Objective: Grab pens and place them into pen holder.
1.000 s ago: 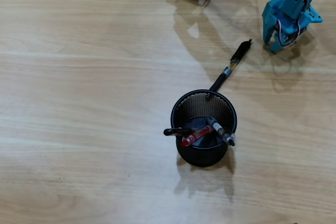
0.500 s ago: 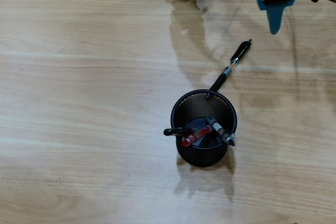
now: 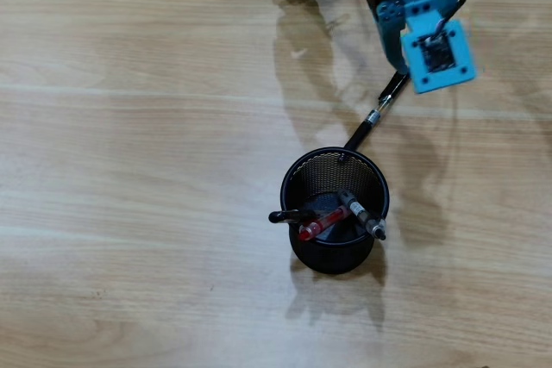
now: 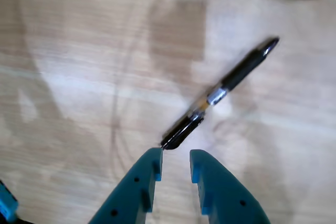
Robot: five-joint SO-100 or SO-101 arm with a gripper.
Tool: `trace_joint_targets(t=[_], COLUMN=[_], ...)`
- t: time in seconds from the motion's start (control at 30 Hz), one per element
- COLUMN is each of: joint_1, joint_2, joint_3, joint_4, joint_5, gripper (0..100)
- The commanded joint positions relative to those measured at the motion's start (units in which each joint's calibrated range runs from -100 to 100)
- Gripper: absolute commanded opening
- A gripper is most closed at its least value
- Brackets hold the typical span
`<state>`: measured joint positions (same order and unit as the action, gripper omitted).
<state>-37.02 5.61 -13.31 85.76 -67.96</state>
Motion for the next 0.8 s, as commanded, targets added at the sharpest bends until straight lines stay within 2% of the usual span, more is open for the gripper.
trace_joint_targets(t=[0.0,0.1,0.33,0.5,0.77], joint_1=[-1.3,-0.7,-0.3,1.4,3.2], joint_2=[-2.8,-2.1,2.0,7.8,13.1], joint_3=[4.4,5.3,5.3,5.6,7.2], joint_4=[-0.4,-0.5,-3.3,-10.3,-9.9], joint_5=[-7.4,-8.7,-10.4,-10.3,-10.4], gripper=[7,9,24,24,24])
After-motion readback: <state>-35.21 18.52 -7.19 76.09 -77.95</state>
